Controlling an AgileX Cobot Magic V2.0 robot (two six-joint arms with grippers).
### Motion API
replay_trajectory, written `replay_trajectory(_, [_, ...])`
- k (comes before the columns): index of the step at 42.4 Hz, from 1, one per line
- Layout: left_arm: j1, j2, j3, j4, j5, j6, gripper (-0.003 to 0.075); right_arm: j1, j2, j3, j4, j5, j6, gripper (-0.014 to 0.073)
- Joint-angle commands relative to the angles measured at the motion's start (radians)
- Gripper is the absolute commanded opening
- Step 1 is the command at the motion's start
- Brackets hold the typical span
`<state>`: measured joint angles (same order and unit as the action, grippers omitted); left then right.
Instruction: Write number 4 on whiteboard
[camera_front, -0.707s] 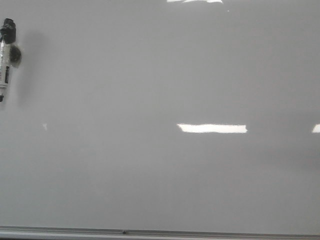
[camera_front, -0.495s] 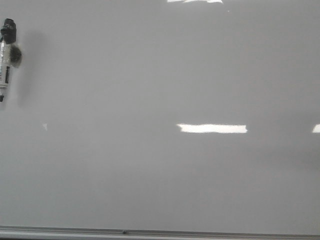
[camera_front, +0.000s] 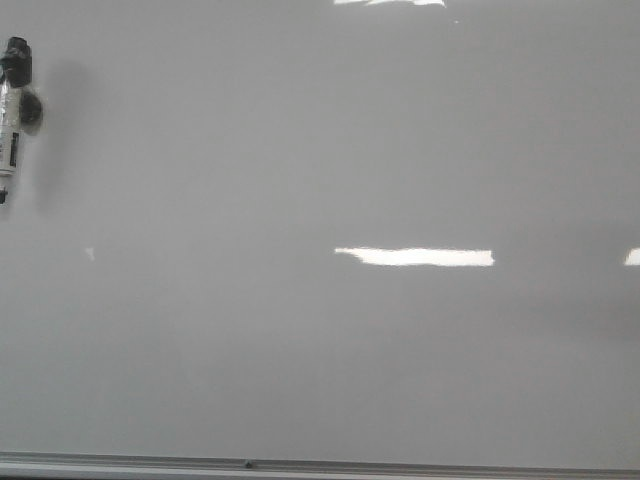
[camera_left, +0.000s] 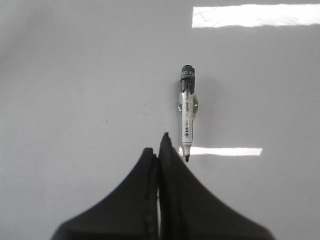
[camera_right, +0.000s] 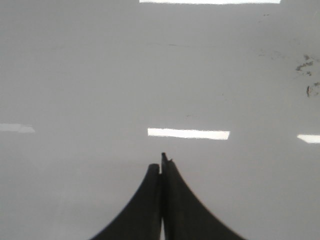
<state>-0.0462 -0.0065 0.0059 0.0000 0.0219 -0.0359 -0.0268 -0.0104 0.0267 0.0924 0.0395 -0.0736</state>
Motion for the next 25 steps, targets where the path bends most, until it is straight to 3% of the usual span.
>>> replay_trajectory(1, [-0.008, -0.015, 0.007, 0.0, -0.08, -0.002, -0.002, -0.005, -0.019, -0.015, -0.012, -0.081, 0.0, -0.0069])
replay_trajectory(17, [-0.008, -0.015, 0.003, 0.0, -0.137, -0.004, -0.002, -0.005, -0.019, -0.019, -0.012, -0.117, 0.0, -0.0069])
replay_trajectory(25, [-0.008, -0.013, -0.094, 0.0, -0.115, -0.004, -0.002, -0.005, -0.019, -0.127, -0.012, -0.056, 0.0, -0.0069])
